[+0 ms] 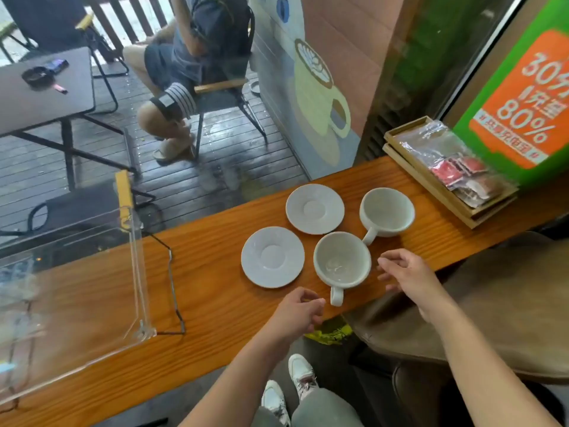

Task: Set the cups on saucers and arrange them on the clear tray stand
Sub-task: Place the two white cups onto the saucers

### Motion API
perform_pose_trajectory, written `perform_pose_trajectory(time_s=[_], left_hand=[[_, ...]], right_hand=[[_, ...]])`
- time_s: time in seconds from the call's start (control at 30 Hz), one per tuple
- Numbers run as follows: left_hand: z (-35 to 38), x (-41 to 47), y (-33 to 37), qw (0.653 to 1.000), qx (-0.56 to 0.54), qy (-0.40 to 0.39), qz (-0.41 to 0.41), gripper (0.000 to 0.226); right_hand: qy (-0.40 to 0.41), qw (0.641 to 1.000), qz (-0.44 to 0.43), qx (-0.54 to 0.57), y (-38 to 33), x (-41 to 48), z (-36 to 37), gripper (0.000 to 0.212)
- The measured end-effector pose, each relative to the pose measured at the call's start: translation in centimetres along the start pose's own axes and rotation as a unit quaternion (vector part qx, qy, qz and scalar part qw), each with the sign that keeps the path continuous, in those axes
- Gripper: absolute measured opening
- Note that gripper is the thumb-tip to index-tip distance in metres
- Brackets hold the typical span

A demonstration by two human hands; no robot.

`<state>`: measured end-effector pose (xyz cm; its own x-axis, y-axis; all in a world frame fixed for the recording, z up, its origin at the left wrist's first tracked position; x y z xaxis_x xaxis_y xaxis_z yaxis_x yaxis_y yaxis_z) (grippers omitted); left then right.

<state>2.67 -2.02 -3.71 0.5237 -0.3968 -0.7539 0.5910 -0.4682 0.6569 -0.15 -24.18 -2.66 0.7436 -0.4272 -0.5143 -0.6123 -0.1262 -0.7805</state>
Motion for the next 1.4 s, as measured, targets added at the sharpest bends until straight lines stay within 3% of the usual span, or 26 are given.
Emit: perform_pose_trajectory(time_s=[0.17, 0.43, 0.63, 0.77, 0.93, 1.1, 1.4], left_hand=[[1.5, 1.2, 0.3, 0.998, -0.026, -0.022, -0.047, 0.037], [3.2, 1.8, -0.2, 0.991, -0.088, -0.063, -0.075, 0.026], [3.4, 1.9, -0.5, 0.989, -0.12, -0.048, -0.075, 0.019], [3.3, 2.4, -0.8, 0.988, -0.142, -0.004, -0.056, 0.015], [2.8, 2.7, -1.1, 0.984, -0.159, 0.057, -0.052, 0.027], [2.4, 2.5, -0.5, 0.984, -0.166, 0.063, -0.025, 0.031], [1.4, 1.5, 0.8, 0.99, -0.076, 0.091, 0.071, 0.037]], right_hand=[[0.05, 0.991, 0.06, 0.11, 0.9, 1.7, 0.3, 0.025], [0.005, 0.986, 0.047, 0.161, 0.3, 2.7, 2.4, 0.038], [-0.06, 0.971, 0.048, 0.225, 0.8, 3.1, 3.3, 0.036], [-0.026, 0.957, 0.051, 0.283, 1.1, 3.6, 3.0, 0.026], [0.025, 0.951, 0.063, 0.303, 1.7, 3.7, 2.1, 0.02], [0.077, 0.952, 0.054, 0.291, 2.3, 3.5, 1.2, 0.019], [0.123, 0.964, 0.011, 0.234, 1.6, 3.6, -0.7, 0.023]])
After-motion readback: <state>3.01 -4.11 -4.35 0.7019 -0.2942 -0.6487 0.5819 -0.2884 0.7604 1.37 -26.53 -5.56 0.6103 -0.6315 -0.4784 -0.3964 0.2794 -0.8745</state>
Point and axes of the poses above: each hand's wrist, its own x-axis towards the middle knuckle, its own z-axis out of the palm, y = z × x, the point moved 5 cm from there along x, towards the middle knuckle, and after that the axes turned 1 degree about -z, right-handed, at the moved point
